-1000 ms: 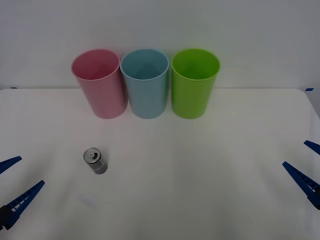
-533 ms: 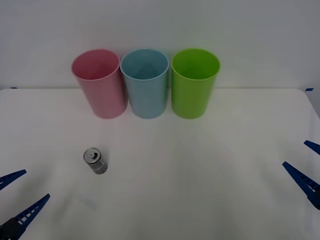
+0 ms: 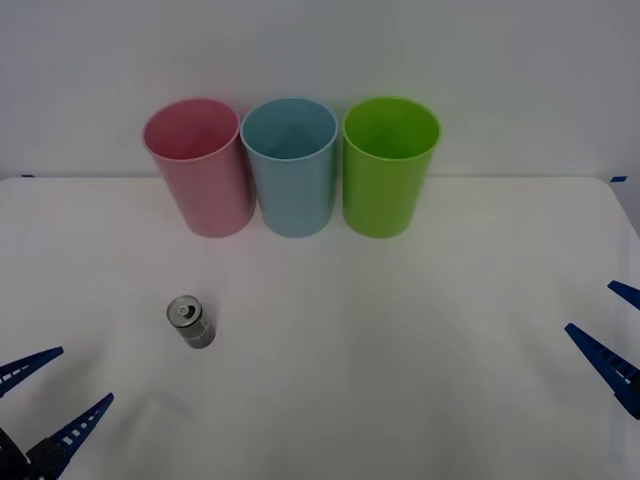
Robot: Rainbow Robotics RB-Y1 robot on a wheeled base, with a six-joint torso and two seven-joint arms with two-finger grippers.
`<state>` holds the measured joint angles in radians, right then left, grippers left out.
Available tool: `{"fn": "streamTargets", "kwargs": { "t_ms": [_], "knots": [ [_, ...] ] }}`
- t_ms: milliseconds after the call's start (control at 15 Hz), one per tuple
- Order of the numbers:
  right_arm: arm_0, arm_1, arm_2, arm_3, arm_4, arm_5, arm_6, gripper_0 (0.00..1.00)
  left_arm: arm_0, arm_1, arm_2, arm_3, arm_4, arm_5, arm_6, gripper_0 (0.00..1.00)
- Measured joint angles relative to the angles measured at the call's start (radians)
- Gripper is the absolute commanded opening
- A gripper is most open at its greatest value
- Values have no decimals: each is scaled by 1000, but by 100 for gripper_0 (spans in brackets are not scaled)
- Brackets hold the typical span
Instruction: Grasp the object on the table and drop it into the matching bin: aluminum can to the light blue bin, PET bottle to the pink bin.
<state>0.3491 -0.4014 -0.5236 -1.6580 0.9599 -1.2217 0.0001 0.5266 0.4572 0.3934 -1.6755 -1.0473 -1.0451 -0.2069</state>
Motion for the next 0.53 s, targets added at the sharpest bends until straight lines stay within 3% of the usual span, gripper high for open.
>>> {"fn": "streamTargets", "kwargs": {
  "t_ms": [533],
  "knots": [
    [0, 0, 0, 0, 0, 0, 0, 100, -38, -24, -74, 33, 22, 59, -8, 100]
  ]
}}
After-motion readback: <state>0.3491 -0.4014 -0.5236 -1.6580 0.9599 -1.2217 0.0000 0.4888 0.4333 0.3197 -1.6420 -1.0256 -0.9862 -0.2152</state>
